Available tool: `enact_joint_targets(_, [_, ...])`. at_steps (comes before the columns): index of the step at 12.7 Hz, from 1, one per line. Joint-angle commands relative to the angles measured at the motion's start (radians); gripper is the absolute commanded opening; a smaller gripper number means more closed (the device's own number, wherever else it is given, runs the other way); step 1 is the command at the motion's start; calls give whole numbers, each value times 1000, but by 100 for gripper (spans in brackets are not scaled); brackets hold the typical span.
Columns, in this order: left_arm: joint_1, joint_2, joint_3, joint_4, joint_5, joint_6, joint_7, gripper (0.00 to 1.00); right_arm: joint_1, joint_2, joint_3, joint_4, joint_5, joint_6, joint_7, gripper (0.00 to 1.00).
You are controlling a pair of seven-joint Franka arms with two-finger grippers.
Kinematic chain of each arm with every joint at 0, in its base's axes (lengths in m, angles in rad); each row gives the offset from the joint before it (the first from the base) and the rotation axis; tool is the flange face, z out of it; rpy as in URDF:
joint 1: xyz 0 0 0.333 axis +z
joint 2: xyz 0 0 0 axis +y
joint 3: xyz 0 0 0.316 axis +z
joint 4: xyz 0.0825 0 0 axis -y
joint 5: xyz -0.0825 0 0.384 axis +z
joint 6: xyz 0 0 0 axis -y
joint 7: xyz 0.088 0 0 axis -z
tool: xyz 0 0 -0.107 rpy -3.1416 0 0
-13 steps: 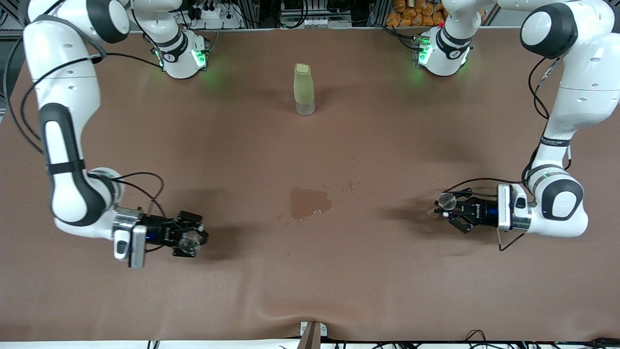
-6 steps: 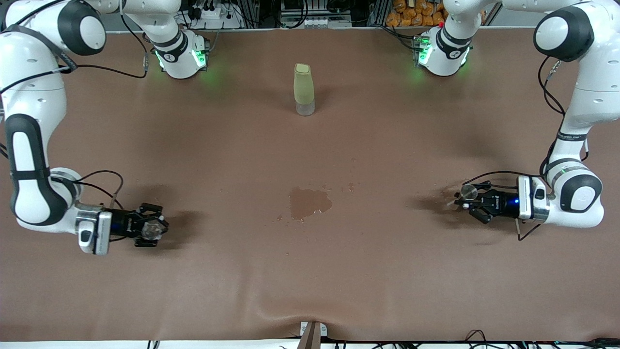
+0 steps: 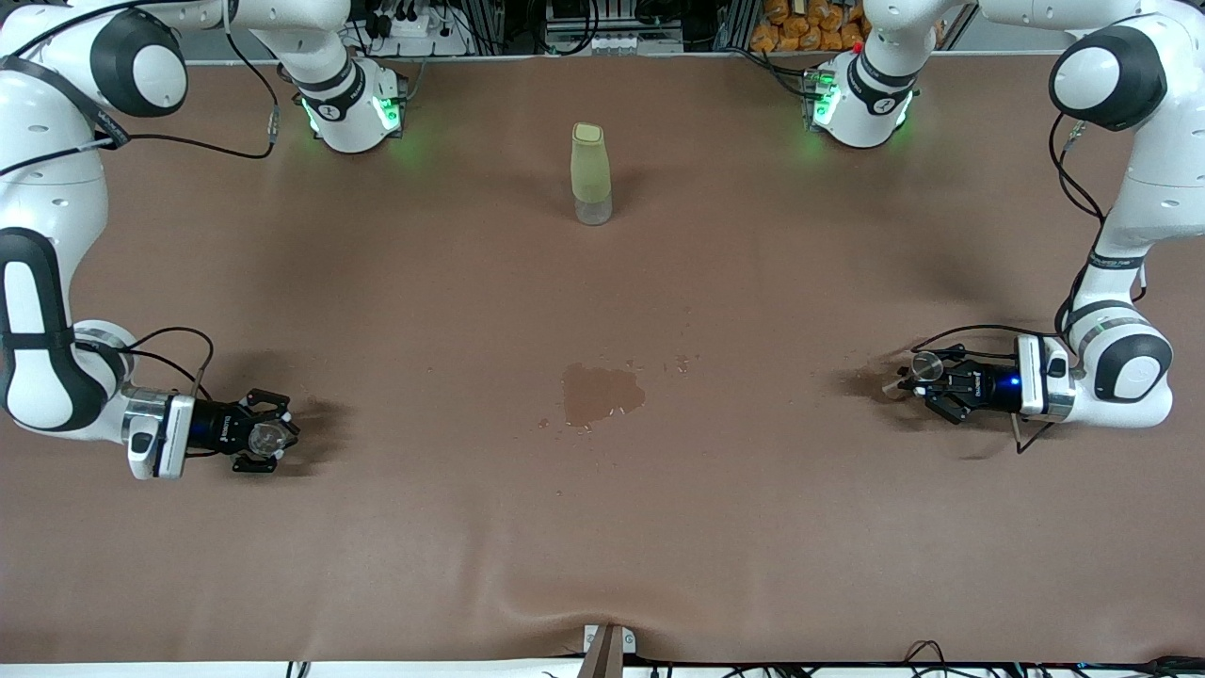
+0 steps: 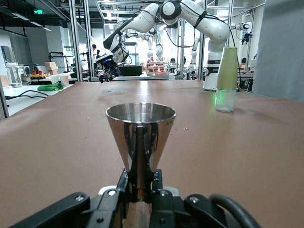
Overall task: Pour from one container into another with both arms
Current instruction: 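Lower the beaker onto the table while the left gripper lowers the jigger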
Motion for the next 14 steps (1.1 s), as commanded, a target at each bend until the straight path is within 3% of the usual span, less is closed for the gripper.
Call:
enact_joint_targets(1, [5, 3, 5, 2, 38, -21, 22, 0, -36, 71, 23, 92, -20, -3, -64, 0])
enact_joint_targets(9, [5, 53, 14, 5, 36, -20, 48, 0, -46, 125, 24, 109, 27, 100, -189, 0])
enact_joint_targets(12, [11, 53, 18, 5, 39, -21, 47, 11, -41, 144, 24, 114, 73, 117, -184, 0])
enact_joint_targets(13, [11, 52, 21, 5, 42, -21, 47, 22, -41, 153, 24, 114, 84, 155, -186, 0])
enact_joint_targets(14, [11, 53, 21, 5, 42, -21, 47, 58, -42, 159, 24, 114, 92, 169, -187, 0])
